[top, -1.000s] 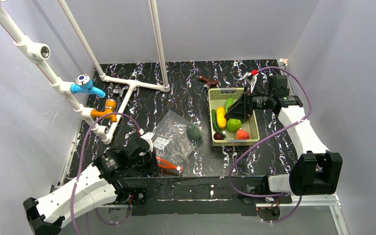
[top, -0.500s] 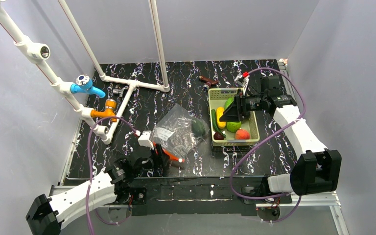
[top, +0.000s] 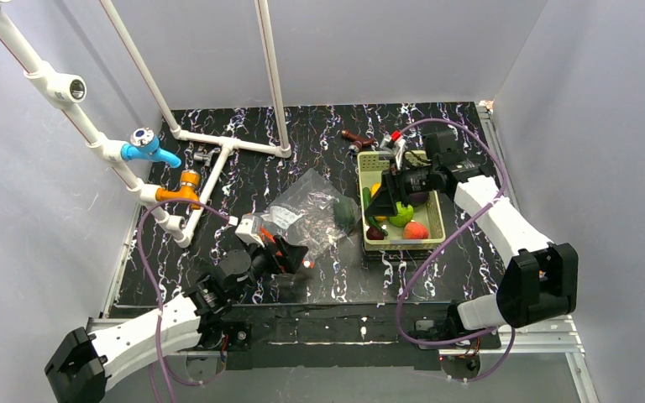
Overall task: Open the zip-top bag and remove the fake food
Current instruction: Pick up the fake vegetable from the zipper food storage bag.
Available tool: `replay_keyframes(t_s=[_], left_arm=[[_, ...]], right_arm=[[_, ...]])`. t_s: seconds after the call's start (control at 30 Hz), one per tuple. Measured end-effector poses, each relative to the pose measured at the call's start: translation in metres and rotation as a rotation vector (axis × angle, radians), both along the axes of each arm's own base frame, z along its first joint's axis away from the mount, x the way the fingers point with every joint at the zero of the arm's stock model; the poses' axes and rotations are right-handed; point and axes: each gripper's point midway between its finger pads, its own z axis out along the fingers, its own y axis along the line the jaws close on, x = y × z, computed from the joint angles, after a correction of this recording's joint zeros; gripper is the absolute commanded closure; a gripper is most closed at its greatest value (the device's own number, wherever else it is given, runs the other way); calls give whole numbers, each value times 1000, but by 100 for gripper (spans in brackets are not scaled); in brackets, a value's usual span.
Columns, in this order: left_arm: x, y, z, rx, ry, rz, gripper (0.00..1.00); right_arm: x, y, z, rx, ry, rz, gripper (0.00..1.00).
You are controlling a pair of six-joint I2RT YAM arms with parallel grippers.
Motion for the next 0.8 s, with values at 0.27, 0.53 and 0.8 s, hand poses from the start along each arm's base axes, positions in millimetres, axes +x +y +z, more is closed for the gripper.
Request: replay_keyframes(t_s=[0.27, 0.53, 0.8], left_arm=[[0, -1, 5, 146, -44, -71, 16], [-22, 36, 66, 128, -153, -52, 53], [-27, 61, 5, 159, 66, 86, 71]], right_arm=[[7, 6, -19, -90, -175, 73, 16], [13, 6, -24, -117, -204, 79, 16], [10, 13, -32, -126, -190, 109, 16]])
